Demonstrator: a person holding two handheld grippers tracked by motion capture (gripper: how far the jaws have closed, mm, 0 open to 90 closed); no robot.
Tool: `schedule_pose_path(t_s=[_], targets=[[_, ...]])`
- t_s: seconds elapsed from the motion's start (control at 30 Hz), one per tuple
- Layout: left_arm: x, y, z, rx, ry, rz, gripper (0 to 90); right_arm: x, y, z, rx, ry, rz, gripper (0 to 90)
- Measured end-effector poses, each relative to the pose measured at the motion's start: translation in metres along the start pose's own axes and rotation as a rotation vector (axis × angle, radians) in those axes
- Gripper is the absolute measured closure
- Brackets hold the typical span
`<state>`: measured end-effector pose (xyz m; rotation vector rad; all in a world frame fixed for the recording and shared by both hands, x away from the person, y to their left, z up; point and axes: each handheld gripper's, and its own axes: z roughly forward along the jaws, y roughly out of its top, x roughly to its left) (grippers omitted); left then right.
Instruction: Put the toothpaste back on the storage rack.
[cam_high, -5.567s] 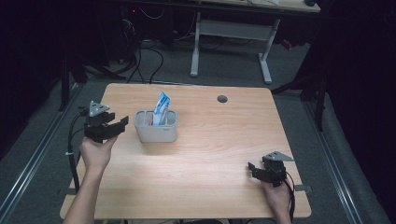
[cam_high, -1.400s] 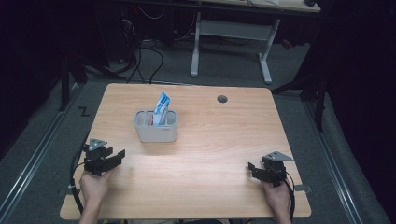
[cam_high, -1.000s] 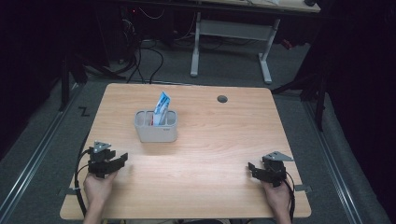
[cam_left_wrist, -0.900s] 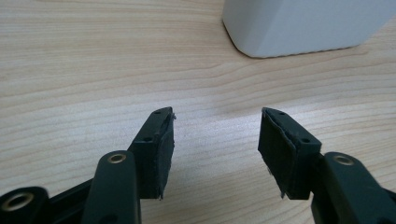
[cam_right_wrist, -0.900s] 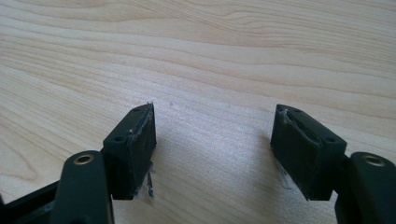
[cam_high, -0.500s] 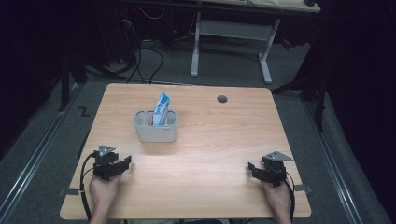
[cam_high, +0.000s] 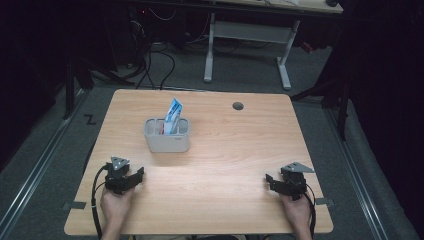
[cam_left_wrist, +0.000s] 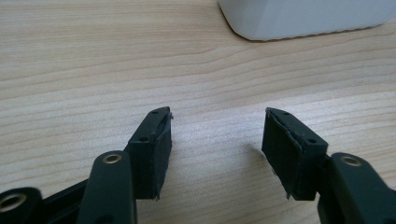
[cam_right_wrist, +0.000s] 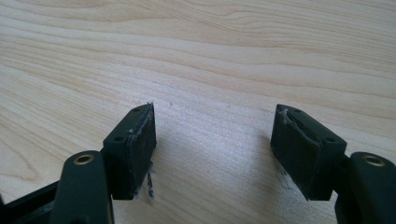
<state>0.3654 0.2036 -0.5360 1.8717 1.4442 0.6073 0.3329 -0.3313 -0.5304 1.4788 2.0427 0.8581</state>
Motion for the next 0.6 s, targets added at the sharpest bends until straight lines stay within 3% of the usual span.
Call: schedule_pose_path(t_s=[0.13, 0.6], targets=[[-0.004, 0.0002, 0.001, 0.007, 0.021, 0.031, 41.3, 0.0, 0.0, 0.0, 0.0, 0.0, 0.0, 31.2], [-0.0043, 0.0, 0.0012, 0.012, 0.016, 0.028, 35.1, -0.0003, 0.0, 0.0001, -0.001, 0.001, -0.001, 31.1]])
